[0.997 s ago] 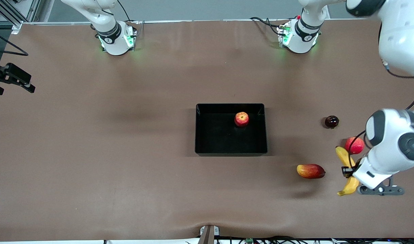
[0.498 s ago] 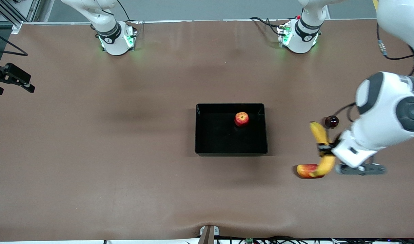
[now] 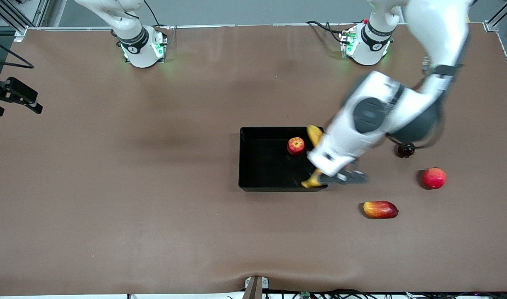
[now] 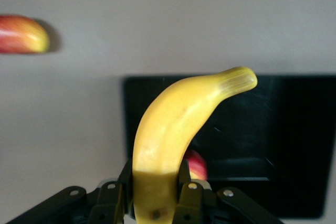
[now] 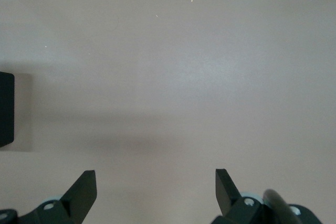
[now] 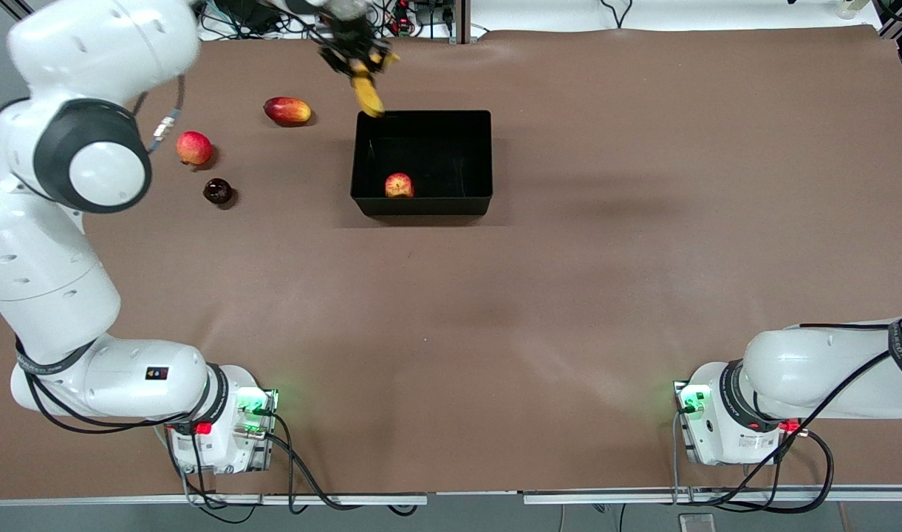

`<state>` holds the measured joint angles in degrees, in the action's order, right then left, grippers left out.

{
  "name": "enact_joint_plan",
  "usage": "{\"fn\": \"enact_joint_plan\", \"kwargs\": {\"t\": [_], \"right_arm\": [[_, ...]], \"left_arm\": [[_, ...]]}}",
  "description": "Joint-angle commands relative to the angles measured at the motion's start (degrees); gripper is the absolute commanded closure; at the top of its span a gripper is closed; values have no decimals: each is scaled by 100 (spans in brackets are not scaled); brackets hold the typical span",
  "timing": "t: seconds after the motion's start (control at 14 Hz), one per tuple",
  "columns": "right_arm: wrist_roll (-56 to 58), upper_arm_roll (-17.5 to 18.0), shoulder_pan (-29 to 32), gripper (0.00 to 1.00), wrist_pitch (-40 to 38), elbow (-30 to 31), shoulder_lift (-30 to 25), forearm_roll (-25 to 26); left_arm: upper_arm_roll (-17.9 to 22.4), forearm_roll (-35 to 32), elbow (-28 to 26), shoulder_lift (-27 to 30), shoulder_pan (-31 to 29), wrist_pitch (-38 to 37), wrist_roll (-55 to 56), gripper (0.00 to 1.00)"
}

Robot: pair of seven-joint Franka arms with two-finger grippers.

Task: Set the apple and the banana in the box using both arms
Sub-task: 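Carry the banana over the box with the left gripper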

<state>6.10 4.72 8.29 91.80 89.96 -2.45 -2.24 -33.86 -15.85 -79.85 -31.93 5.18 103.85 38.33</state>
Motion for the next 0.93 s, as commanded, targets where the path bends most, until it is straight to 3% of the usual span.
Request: {"fn": "enact_joint_plan", "kwargs": {"t": [0.0,0.28,0.5,0.85], "right_arm": [[-65,56,120,0,-75,-128,60,-66],[-65,56,120,0,-75,-128,60,-66],[-65,56,120,0,-75,-128,60,-66],[-65,56,120,0,-75,-128,60,-66]], "left_arm": [[37,-32,-22,-155,509,64,646,100],[81,-146,-22,-593,748,958,1493,100],[90,-664,-57,-1033,845,1181,1958,100],[99,-665,-22,-1552,950,1874,2012,100]]}}
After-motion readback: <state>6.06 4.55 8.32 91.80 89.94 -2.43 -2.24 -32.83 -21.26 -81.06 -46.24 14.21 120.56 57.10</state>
